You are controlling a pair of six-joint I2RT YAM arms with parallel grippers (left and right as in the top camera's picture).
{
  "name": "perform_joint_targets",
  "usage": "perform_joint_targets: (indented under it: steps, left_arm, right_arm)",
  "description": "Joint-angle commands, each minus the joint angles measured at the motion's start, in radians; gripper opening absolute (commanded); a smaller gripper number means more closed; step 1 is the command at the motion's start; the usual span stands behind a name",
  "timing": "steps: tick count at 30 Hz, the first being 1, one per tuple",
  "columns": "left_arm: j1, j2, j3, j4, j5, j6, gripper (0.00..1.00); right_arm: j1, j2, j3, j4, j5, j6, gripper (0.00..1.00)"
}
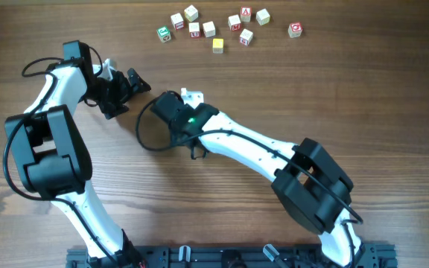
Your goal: Form a circle
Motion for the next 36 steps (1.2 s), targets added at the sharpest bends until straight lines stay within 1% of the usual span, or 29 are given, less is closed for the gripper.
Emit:
perform_joint_targets:
  steps: [1, 9, 12, 17, 19, 22, 25, 26, 30, 31, 32, 33, 34, 36]
  left_arm:
    - [0.002, 0.03, -0.024, -0.005, -0.064, 0.006, 1.0]
    - [0.002, 0.03, -0.024, -0.005, -0.064, 0.006, 1.0]
    - [0.002, 0.03, -0.024, -0.005, -0.064, 0.006, 1.0]
    - [0.002, 0.03, -0.024, -0.005, -0.064, 0.006, 1.0]
    - [0.002, 0.03, -0.024, -0.005, -0.064, 0.006, 1.0]
    - [0.002, 0.03, -0.024, -0.005, -0.064, 0.006, 1.0]
    - [0.002, 0.03, -0.024, -0.005, -0.064, 0.006, 1.0]
    - [0.002, 0.03, -0.024, -0.005, -0.064, 0.006, 1.0]
    - [0.002, 0.03, -0.024, -0.005, -0.064, 0.006, 1.0]
    - [0.002, 0.03, -0.024, -0.005, -0.064, 0.006, 1.0]
    - [0.002, 0.03, -0.024, -0.005, -0.064, 0.006, 1.0]
    - [0.002, 0.03, -0.024, -0.005, -0.064, 0.006, 1.0]
    - [0.002, 0.03, -0.024, -0.005, -0.064, 0.006, 1.0]
    - [0.002, 0.03, -0.024, -0.005, -0.064, 0.006, 1.0]
  right_arm:
    - [-0.022, 0.045, 0.018, 0.009, 0.023, 0.007, 0.22]
    - [-0.032, 0.071, 0.018, 0.039, 0.016, -0.008, 0.22]
    - [-0.032, 0.08, 0.018, 0.047, 0.016, -0.008, 0.29]
    - [-0.04, 0.085, 0.017, 0.053, 0.016, -0.008, 0.29]
    - [-0.047, 0.086, 0.017, 0.052, 0.015, -0.008, 0.35]
    - [-0.047, 0.086, 0.017, 0.053, 0.016, -0.007, 0.36]
    - [-0.047, 0.086, 0.017, 0.053, 0.016, -0.008, 0.43]
    - [-0.047, 0.086, 0.017, 0.053, 0.015, -0.007, 0.44]
    - [-0.047, 0.086, 0.017, 0.052, 0.01, -0.008, 0.44]
    - [-0.047, 0.086, 0.017, 0.052, 0.004, -0.008, 0.42]
    - [-0.047, 0.086, 0.017, 0.053, -0.001, -0.008, 0.36]
    - [-0.047, 0.086, 0.017, 0.053, -0.004, -0.008, 0.31]
    - [-0.047, 0.086, 0.017, 0.053, -0.004, -0.008, 0.28]
    - [-0.047, 0.086, 0.017, 0.053, -0.004, -0.012, 0.26]
